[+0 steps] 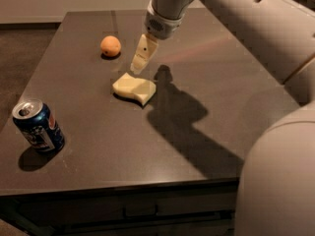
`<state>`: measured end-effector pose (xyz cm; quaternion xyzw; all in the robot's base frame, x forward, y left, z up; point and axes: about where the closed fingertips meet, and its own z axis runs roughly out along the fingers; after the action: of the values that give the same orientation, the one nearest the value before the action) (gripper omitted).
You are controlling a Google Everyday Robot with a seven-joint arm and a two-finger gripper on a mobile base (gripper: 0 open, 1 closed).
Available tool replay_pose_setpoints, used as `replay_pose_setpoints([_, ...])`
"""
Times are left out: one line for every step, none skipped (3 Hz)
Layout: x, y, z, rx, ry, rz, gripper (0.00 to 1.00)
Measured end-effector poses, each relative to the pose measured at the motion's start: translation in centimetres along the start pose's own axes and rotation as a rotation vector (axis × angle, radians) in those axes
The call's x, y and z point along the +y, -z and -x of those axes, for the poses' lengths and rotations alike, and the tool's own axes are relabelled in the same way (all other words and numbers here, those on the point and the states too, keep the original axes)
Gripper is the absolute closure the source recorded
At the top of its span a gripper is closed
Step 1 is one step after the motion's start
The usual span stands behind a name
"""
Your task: Move sponge near orange
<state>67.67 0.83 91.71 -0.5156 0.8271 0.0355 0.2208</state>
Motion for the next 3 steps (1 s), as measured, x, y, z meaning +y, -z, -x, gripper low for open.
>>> replay_pose_setpoints([2.5, -2.3, -0.7, 0.082, 0.083, 0.073, 0.0])
replay_pose_setpoints([4.8, -3.7, -1.4, 0.139, 0.148, 0.126, 0.0])
replay_pose_setpoints([5.9, -4.7, -1.8, 0.18, 0.18, 0.15, 0.0])
